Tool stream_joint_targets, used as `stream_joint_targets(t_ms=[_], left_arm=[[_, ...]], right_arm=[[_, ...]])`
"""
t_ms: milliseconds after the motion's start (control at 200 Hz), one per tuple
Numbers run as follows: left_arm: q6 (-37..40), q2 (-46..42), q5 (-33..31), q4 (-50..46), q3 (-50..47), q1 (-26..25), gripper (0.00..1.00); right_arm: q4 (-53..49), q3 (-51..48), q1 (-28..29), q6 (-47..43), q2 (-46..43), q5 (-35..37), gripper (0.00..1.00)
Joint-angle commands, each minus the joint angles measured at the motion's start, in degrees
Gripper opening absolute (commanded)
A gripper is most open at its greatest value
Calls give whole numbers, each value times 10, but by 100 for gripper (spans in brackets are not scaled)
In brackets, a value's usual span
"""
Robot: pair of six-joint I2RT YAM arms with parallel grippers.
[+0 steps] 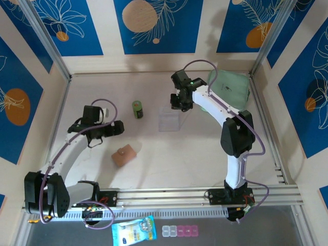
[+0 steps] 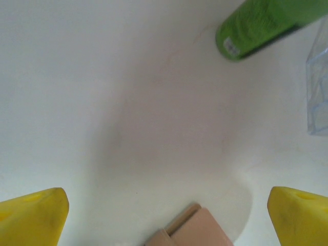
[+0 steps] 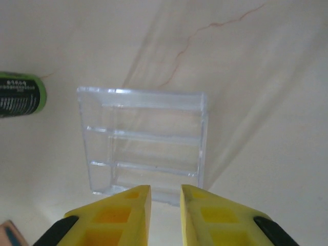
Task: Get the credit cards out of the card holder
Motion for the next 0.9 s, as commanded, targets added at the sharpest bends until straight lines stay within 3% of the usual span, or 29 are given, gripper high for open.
stream_joint_targets(t_ms=[0,250,505,895], left_arm=[[-46,2,37,-6,-37,-20,98],[-87,55,66,83,-63,-61,93],[-97,116,51,70,-27,-125,94],[-143,139,41,50,-22,-217,93]], right_arm=[[21,-33,6,18,-24,-37,24],[35,-68,10,18,-43,-39,24],[43,-91,8,18,-59,-34,24],[42,-111,-5,8,-75,-32,24]])
